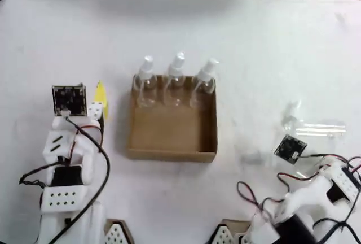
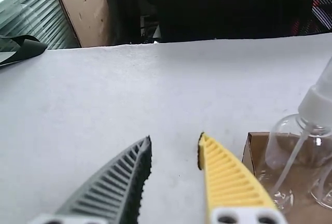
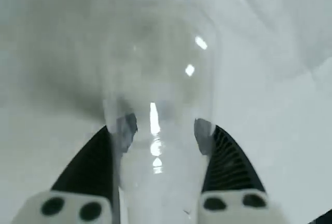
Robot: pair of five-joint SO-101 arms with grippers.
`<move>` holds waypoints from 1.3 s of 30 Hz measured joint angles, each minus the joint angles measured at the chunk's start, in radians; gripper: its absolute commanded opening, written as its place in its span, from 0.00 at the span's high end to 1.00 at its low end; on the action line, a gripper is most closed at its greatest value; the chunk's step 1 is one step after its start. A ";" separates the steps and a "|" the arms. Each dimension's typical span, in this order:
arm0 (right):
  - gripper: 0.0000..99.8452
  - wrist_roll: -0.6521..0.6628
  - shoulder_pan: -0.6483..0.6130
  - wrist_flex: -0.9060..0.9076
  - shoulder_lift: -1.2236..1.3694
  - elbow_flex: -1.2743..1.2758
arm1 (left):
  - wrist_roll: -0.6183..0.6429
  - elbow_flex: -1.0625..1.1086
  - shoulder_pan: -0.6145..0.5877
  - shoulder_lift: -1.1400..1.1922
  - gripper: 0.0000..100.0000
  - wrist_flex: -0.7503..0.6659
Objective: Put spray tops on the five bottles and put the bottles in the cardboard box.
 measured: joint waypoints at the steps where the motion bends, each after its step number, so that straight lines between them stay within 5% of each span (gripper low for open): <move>1: 0.87 0.003 0.005 -0.071 0.037 0.009 | 0.000 0.000 0.000 0.000 0.85 0.000; 5: 0.75 0.008 0.026 -0.207 0.147 0.011 | 0.000 0.000 0.000 0.000 0.85 0.000; 20: 0.75 0.098 0.035 -0.242 0.199 0.020 | 0.000 0.000 0.006 0.000 0.85 0.000; 39: 0.75 -0.041 -0.245 0.272 -0.232 0.017 | 0.000 0.000 0.006 0.000 0.85 0.000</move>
